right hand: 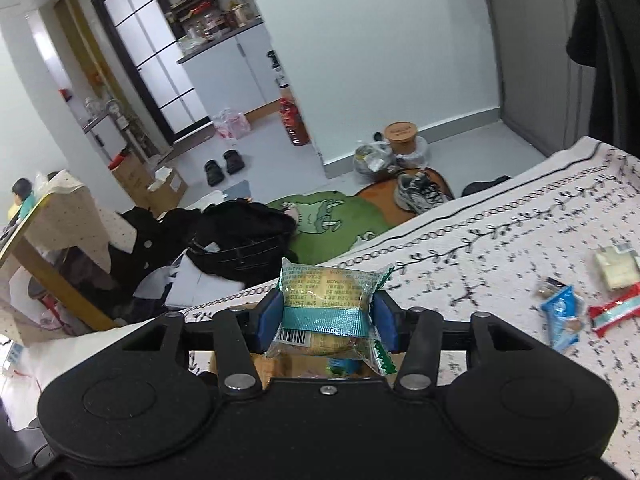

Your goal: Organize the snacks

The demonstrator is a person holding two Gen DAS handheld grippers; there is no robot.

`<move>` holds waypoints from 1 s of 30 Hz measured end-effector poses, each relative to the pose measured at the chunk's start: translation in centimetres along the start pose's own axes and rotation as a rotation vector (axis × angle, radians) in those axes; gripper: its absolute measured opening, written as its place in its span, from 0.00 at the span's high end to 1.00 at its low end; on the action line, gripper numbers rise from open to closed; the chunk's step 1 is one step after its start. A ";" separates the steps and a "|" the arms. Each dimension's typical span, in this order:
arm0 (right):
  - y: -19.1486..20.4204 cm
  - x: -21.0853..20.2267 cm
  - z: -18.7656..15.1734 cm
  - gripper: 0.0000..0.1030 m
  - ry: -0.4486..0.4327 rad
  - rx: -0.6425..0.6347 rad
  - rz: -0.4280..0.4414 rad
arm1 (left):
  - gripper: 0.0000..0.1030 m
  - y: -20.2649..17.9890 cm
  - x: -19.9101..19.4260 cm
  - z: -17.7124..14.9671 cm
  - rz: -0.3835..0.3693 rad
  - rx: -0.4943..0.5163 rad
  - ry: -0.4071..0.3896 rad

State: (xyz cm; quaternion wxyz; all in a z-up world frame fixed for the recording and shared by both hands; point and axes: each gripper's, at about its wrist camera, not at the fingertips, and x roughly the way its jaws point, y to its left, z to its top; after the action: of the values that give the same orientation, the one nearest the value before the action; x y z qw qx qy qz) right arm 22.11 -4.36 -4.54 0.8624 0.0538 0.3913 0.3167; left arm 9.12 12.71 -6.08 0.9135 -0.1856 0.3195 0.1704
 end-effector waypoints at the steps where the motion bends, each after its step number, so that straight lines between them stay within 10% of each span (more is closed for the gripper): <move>1: 0.1 0.1 0.0 0.47 -0.002 -0.004 -0.003 | 0.21 0.0 0.0 -0.1 -0.001 0.000 0.002; 30: -10.5 -7.8 -1.0 0.07 -0.018 0.110 -0.131 | 0.07 -8.3 1.1 0.6 -0.060 0.097 0.050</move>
State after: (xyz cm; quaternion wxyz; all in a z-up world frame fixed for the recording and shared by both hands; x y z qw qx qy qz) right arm 22.83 -17.48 -3.81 0.8804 0.0782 0.4031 0.2372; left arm 13.82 5.94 -4.51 0.9179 -0.1550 0.3441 0.1225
